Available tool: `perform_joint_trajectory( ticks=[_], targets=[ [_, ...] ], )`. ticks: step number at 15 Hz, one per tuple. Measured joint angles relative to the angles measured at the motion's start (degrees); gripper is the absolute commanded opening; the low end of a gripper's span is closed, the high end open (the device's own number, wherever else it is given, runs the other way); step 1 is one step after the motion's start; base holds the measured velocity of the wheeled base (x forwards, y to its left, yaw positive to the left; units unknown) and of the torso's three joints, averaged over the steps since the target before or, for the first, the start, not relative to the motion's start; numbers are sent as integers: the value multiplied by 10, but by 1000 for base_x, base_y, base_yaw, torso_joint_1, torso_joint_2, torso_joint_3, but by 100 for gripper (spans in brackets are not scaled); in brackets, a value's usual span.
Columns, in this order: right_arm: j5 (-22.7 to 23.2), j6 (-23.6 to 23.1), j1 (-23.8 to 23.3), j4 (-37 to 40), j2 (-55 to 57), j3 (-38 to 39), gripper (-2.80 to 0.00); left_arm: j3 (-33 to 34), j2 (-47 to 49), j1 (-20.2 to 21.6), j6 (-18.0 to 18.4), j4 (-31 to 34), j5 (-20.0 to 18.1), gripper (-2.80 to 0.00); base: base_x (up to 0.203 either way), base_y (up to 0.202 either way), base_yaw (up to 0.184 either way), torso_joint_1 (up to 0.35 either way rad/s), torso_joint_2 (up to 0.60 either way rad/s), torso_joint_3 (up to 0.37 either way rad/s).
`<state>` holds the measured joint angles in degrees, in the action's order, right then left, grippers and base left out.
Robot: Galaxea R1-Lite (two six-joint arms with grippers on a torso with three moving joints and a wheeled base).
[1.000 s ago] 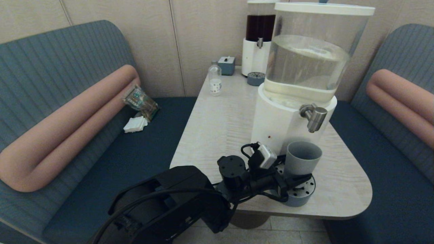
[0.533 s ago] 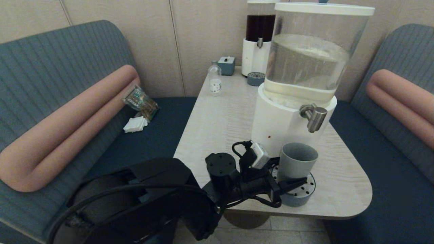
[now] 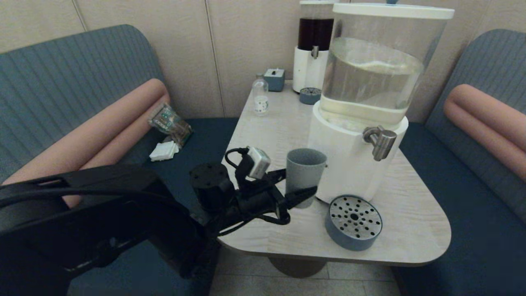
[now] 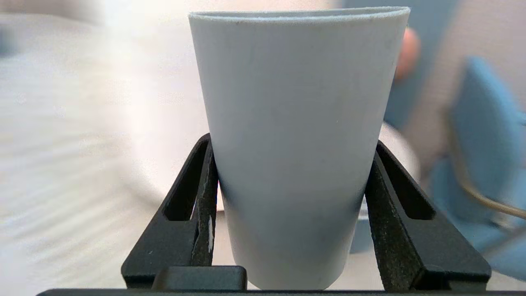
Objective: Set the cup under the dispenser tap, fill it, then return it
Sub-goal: Place the cup next to the water dispenser
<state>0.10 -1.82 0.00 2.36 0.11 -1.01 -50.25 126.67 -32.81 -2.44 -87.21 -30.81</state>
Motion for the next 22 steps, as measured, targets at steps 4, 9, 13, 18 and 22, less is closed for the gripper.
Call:
perform_joint_trajectory(
  ticks=[4,9,13,18,22],
  targets=[
    [0,0,0,0,0,0,-280,-17,0,69,-3,1,-9,-280,0,0,0,0,0,0],
    [1,0,0,0,0,0,-280,-132,67,114,-6,0,-13,-280,0,0,0,0,0,0],
    [0,0,0,0,0,0,-280,-249,149,162,-21,0,-12,-280,0,0,0,0,0,0],
    [0,0,0,0,0,0,-280,-308,218,203,-36,0,-14,-280,0,0,0,0,0,0],
    [0,0,0,0,0,0,-280,-323,249,205,-33,0,-14,-280,0,0,0,0,0,0]
  ],
)
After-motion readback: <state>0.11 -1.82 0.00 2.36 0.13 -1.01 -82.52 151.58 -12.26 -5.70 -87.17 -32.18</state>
